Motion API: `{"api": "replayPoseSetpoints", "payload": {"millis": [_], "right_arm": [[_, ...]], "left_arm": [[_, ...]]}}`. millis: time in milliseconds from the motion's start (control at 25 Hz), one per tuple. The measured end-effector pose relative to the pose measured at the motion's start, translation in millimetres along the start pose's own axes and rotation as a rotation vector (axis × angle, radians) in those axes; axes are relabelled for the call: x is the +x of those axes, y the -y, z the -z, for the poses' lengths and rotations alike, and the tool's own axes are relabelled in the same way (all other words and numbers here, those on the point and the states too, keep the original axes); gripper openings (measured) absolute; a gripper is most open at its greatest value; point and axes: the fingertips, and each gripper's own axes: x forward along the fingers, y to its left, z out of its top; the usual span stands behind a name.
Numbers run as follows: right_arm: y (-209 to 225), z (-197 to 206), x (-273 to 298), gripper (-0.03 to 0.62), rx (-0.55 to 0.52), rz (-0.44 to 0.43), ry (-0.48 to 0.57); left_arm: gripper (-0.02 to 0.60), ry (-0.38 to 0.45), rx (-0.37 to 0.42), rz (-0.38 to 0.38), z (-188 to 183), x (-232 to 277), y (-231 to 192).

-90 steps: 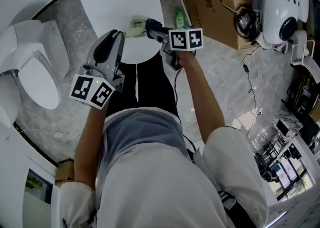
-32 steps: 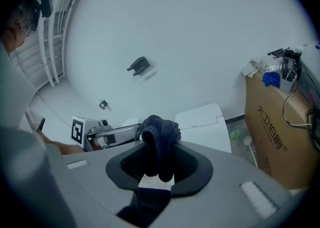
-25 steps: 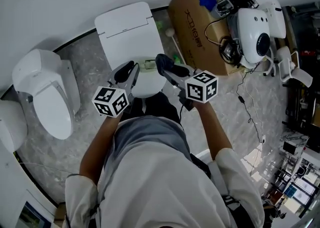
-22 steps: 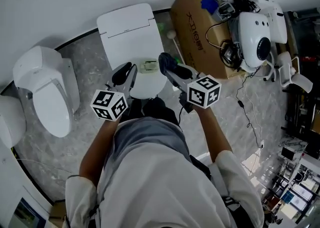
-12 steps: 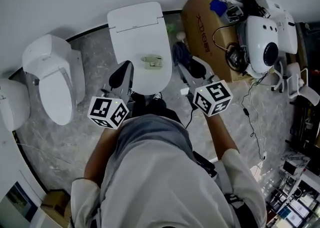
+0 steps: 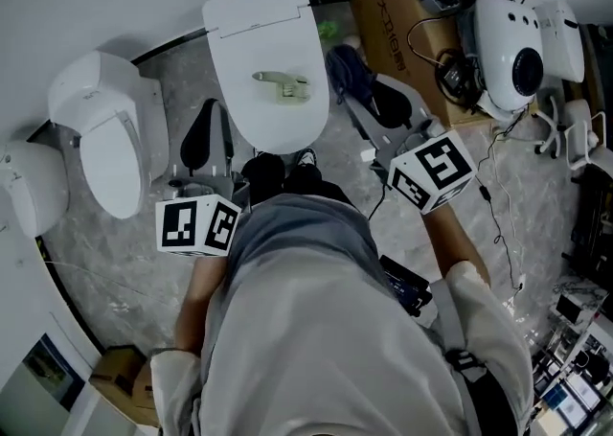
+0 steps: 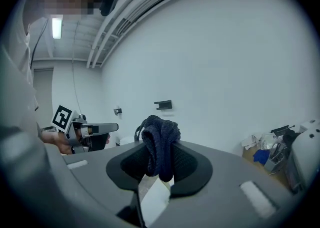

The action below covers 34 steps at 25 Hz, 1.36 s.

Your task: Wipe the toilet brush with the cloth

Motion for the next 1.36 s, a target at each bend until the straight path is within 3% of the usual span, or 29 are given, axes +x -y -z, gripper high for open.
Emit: {"api": "replayPoseSetpoints", "payload": {"millis": [160,360,1360], "right_arm": [[-6.3,-3.3,-15.8,0.095,-0.008,-0.047,0.001],[-7.5,-2.3,-27.3,0.094,-0.027,-0.054,-0.022],[-21.2,23.4,-5.5,0.084,-0.039,-0.162,-0.134]], "left_arm": [[0.0,0.009,0.027,-0.001,-1.4,-14.3,15.0],[0.0,0.005,-0.018,-0.052,4.5,-23.0,11.6],[0.0,-0.035,-0.024,-0.112,15.0,-24.4,7.6]]}}
